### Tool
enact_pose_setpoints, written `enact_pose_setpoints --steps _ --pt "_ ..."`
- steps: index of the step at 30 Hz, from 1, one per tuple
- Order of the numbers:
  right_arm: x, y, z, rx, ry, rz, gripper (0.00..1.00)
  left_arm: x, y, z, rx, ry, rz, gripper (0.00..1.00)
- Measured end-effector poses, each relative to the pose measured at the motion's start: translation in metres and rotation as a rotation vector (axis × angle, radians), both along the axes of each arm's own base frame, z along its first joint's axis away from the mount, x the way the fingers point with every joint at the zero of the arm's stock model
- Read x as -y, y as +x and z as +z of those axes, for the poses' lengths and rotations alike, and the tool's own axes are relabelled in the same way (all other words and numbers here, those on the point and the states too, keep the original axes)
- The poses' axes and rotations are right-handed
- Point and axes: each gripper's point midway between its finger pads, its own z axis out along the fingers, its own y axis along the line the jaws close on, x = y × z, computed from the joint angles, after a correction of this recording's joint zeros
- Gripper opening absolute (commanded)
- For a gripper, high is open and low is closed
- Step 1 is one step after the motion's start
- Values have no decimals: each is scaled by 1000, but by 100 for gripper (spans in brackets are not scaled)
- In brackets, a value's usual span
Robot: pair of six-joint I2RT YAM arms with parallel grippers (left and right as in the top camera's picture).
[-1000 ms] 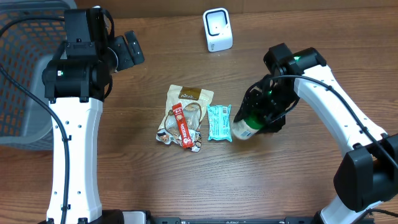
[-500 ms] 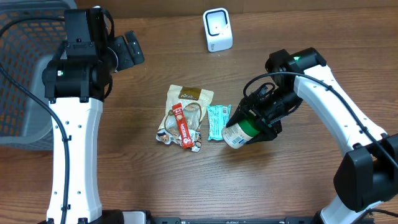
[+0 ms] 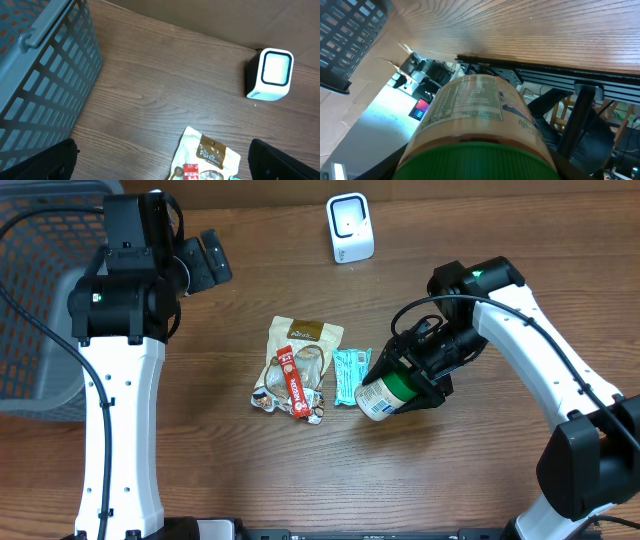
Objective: Scan the item barcode
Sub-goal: 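Carry the jar up to the white barcode scanner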
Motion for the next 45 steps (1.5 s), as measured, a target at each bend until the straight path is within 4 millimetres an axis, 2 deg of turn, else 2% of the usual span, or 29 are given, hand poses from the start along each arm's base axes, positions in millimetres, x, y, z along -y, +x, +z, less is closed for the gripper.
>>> enact_pose_setpoints --steps 5,10,11,16,18,23,27,29,31,37,39,41,45 --pt "-2 7 -3 46 11 1 13 0 0 0 0 0 0 100" --pt "0 29 -19 190 -32 18 11 0 0 0 0 0 0 100" --pt "2 35 -24 227 -54 23 4 0 0 0 0 0 0 100" --pt "21 81 -51 481 -237 35 4 0 0 0 0 0 0 100" --pt "25 93 -55 537 -271 30 4 0 0 0 0 0 0 100" --pt "22 136 -51 752 -280 16 4 0 0 0 0 0 0 100" --pt "23 147 -43 816 -295 26 3 0 0 0 0 0 0 100" --pt "24 151 -29 842 -303 31 3 0 0 0 0 0 0 100" --pt "24 159 -2 890 -304 27 3 0 0 0 0 0 0 100" --pt "22 188 105 1148 -274 -46 3 0 0 0 0 0 0 100" --pt "21 195 130 1230 -263 -65 4 0 0 0 0 0 0 100" --pt "20 204 143 1302 -255 -67 4 0 0 0 0 0 0 100" --pt "16 232 143 1401 -281 -63 4 0 0 0 0 0 0 100"
